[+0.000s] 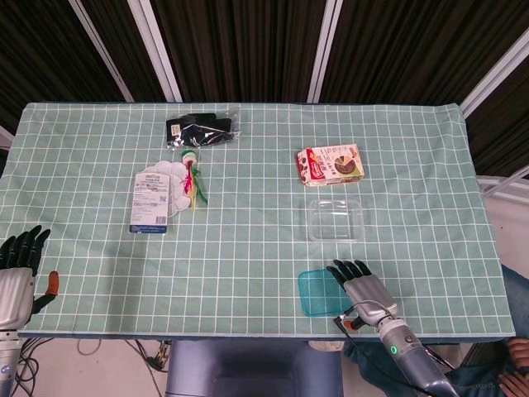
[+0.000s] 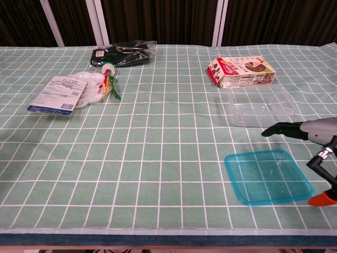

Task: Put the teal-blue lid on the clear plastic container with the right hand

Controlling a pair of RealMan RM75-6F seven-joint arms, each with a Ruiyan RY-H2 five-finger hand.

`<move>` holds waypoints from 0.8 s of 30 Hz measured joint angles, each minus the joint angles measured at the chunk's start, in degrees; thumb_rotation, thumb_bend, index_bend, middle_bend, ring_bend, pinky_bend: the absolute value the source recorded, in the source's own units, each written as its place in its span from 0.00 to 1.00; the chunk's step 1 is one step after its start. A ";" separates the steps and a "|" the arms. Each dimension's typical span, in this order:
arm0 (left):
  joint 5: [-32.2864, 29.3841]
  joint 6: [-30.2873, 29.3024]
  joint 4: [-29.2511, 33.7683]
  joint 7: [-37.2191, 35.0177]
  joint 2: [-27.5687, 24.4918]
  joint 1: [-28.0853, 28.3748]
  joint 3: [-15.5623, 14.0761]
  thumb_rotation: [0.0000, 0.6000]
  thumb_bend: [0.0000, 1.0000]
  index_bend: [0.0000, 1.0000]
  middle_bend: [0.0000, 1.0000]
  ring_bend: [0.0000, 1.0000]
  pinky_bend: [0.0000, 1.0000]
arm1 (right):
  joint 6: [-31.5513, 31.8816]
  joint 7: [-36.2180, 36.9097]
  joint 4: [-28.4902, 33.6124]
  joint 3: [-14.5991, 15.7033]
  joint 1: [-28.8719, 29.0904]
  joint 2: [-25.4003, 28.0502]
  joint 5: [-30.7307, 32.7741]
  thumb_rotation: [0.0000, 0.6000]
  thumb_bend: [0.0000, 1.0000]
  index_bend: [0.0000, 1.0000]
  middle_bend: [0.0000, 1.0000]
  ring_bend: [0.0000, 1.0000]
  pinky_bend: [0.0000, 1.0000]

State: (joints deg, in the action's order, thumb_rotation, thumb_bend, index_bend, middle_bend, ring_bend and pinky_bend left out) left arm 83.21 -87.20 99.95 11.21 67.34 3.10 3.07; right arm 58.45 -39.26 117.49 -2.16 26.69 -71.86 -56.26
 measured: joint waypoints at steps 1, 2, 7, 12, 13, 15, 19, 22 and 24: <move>-0.03 0.02 0.01 0.01 -0.01 0.00 0.00 1.00 0.54 0.02 0.00 0.00 0.00 | 0.25 -0.43 -0.04 -0.05 0.25 -0.40 0.54 1.00 0.16 0.00 0.06 0.00 0.00; -0.06 0.04 0.04 0.04 -0.02 0.00 -0.01 1.00 0.54 0.02 0.00 0.00 0.00 | 0.75 -1.21 -0.13 -0.13 0.72 -1.15 1.58 1.00 0.16 0.00 0.07 0.00 0.00; -0.19 0.12 0.07 0.16 -0.03 0.00 -0.02 1.00 0.54 0.02 0.00 0.00 0.00 | 3.00 -3.10 -0.79 -0.47 2.27 -4.30 4.63 1.00 0.16 0.00 0.09 0.00 0.00; -0.38 0.20 0.04 0.13 -0.03 0.02 0.02 1.00 0.54 0.02 0.00 0.00 0.00 | 4.79 -3.98 -1.46 -0.19 2.96 -6.32 5.33 1.00 0.16 0.00 0.12 0.00 0.00; -0.41 0.22 0.05 0.15 -0.04 0.03 0.03 1.00 0.54 0.02 0.00 0.00 0.00 | 5.12 -4.03 -1.54 -0.09 3.00 -6.63 5.41 1.00 0.16 0.00 0.12 0.00 0.00; -0.45 0.25 0.05 0.20 -0.03 0.04 0.04 1.00 0.54 0.02 0.00 0.00 0.00 | 5.79 -4.08 -1.76 0.16 3.08 -7.31 5.51 1.00 0.16 0.00 0.13 0.00 0.00; -0.52 0.26 0.05 0.30 0.00 0.04 0.04 1.00 0.54 0.02 0.00 0.00 0.00 | 6.66 -4.49 -2.17 0.87 3.31 -8.33 5.54 1.00 0.16 0.00 0.14 0.00 0.00; -0.57 0.24 0.05 0.36 0.01 0.03 0.06 1.00 0.54 0.02 0.00 0.00 0.00 | 7.03 -4.74 -2.52 1.28 3.49 -8.97 5.60 1.00 0.16 0.00 0.14 0.00 0.00; -0.62 0.27 0.05 0.39 0.02 0.03 0.05 1.00 0.54 0.02 0.00 0.00 0.00 | 7.20 -4.77 -2.86 1.42 3.61 -9.31 5.70 1.00 0.16 0.00 0.14 0.00 0.00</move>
State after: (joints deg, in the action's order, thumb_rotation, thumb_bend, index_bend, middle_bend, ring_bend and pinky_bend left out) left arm 82.60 -86.93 100.00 11.59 67.36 3.14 3.12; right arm 65.66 -44.03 114.63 -0.75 30.30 -81.18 -50.56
